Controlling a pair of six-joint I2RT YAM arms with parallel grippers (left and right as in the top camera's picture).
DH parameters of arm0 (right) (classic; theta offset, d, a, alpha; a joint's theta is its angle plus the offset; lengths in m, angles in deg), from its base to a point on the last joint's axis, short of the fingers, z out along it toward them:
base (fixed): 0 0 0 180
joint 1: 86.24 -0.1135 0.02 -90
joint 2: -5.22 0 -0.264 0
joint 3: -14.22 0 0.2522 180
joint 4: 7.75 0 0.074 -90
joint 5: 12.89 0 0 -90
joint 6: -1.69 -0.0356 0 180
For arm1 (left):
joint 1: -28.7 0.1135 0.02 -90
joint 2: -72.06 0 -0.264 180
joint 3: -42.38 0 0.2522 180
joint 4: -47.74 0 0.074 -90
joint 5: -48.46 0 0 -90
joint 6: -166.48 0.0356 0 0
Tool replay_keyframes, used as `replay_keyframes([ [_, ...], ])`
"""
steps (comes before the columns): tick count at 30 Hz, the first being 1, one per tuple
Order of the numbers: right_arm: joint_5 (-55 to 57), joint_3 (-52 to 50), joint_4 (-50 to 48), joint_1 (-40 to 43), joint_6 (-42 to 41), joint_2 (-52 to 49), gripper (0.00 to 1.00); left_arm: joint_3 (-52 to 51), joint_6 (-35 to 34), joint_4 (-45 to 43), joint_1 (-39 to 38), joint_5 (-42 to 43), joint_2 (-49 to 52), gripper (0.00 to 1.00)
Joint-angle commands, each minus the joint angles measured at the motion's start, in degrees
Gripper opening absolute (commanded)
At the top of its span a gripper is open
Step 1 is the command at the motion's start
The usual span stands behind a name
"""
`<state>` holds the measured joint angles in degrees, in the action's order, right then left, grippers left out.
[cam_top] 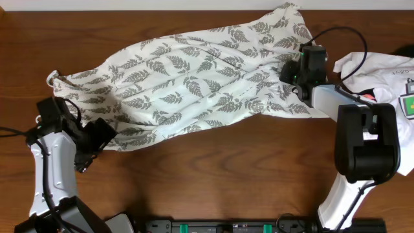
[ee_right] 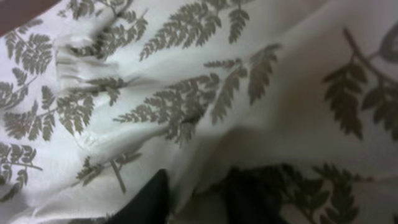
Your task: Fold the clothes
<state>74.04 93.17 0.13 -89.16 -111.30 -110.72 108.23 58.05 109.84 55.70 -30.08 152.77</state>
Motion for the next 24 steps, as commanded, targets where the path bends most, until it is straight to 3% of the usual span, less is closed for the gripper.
replay_keyframes([
  [1,-0.61,2.27,1.42,-0.02,3.48,4.85,0.4,-0.61,-0.74,0.66,0.13,-0.09,0.55,0.98],
  [4,-0.59,3.96,6.95,-0.15,6.64,9.73,0.42,-0.61,-0.74,1.33,0.13,-0.07,0.55,0.98],
  [13,-0.59,5.95,36.3,-0.11,7.45,21.77,0.52,-1.62,-1.7,3.23,0.13,2.91,0.55,0.98],
  [24,-0.61,5.92,47.98,-0.15,7.67,21.53,0.45,-12.22,-10.67,-12.26,0.15,3.43,0.59,0.98],
])
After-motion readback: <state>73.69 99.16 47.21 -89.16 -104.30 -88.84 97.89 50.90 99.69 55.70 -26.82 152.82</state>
